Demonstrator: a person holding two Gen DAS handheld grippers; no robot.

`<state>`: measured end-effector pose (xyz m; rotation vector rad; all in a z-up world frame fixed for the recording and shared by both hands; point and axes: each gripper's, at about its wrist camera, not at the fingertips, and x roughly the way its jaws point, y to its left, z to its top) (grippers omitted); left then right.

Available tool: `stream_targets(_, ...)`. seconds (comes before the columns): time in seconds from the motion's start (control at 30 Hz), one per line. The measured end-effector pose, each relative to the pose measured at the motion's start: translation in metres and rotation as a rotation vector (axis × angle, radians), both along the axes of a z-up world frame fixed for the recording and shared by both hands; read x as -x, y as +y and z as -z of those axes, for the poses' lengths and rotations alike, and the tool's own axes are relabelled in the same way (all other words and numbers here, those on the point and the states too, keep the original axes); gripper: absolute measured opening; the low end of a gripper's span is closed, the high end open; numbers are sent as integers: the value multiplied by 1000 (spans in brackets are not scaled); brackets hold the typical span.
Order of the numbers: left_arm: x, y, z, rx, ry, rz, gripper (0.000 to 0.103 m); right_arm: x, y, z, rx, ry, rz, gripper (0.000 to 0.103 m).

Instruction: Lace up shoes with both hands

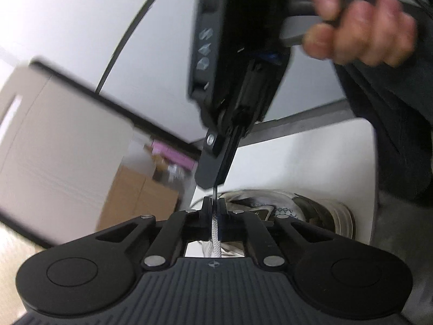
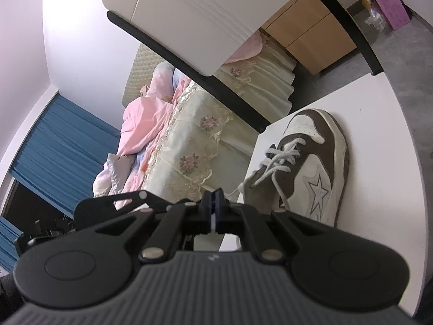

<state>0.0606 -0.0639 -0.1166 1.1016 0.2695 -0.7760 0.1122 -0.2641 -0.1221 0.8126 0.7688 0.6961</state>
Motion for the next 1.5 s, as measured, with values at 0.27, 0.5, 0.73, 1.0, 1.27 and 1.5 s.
stream_targets(0.27, -22, 4, -11, 329, 236, -339, 4, -1, -15, 3, -3, 29, 120, 5)
stream_targets(0.5, -26, 21, -6, 594, 355, -484, 4, -3, -2, 3, 41, 0, 71, 33)
stream_targets(0.73, -27, 18, -5, 723, 382, -585, 4, -5, 11, 3, 103, -18, 36, 31)
stream_targets(1.0, -20, 12, 15, 697, 352, -573, 4, -6, 25, 5, 123, -39, 14, 30)
stream_targets(1.27, -6, 27, 28, 691, 324, -562, 5, -7, 37, 7, 151, -45, -7, 4)
stream_targets(1.5, 4, 27, 26, 678, 265, -579, 52, -10, 26, 12, 79, -10, 35, 3)
